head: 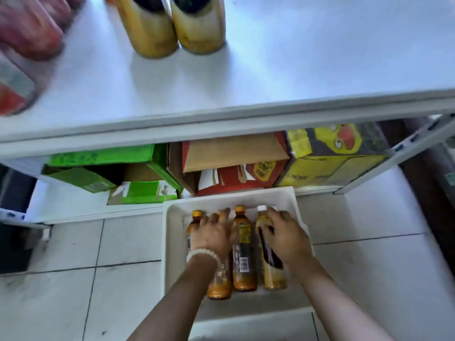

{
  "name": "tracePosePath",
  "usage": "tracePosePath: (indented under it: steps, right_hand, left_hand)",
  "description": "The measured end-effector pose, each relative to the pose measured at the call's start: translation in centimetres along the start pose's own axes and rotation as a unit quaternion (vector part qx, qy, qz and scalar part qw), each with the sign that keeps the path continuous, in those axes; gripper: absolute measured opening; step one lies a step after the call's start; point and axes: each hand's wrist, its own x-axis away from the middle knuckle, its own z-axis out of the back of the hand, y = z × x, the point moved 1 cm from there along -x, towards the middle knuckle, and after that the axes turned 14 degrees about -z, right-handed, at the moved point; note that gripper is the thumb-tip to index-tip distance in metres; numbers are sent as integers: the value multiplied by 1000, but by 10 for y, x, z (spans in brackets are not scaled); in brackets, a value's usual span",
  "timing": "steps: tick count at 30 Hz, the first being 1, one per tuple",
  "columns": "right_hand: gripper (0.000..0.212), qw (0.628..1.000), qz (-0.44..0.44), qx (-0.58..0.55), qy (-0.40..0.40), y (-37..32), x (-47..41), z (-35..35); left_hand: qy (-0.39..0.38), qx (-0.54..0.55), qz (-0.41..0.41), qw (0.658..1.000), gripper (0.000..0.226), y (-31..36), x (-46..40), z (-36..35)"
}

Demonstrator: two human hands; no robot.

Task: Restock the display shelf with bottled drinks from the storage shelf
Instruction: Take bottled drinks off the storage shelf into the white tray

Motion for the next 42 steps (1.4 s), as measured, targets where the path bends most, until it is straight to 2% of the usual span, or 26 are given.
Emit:
tracePosePath:
  steps: [7, 10, 12, 18, 24, 27, 30, 34, 42]
  right_hand:
    - [43, 989, 100, 30, 106, -60, 68, 138]
    - [38, 970, 163, -7, 180, -82, 92, 189]
    - [35, 960, 191, -26, 202, -97, 102, 225]
    - [53, 932, 240, -60, 264, -150, 97, 322]
    - [69, 923, 260, -78, 273, -206, 75, 375]
    - [74, 930, 273, -73, 233, -230, 60, 383]
    - [68, 924, 291, -97, 228, -245, 48, 377]
    - [64, 912, 285, -163, 247, -251, 36, 364]
    - [73, 920, 266, -182, 222, -247, 45, 358]
  left_hand:
    - [111, -31, 11, 993, 53, 7, 81, 128]
    - [191, -42, 30, 980, 67, 9, 98, 189]
    - [235, -34, 24, 971, 66, 8, 104, 227]
    - [348, -46, 17, 936, 67, 4, 100, 335]
    - [400, -72, 21, 914, 77, -10, 77, 419]
    - [386, -75, 27, 919, 74, -20, 56, 442]
    - [376, -47, 24, 925, 69, -28, 40, 441]
    - [423, 52, 16, 904, 68, -28, 32, 425]
    - [421, 95, -12, 902, 77, -29, 36, 421]
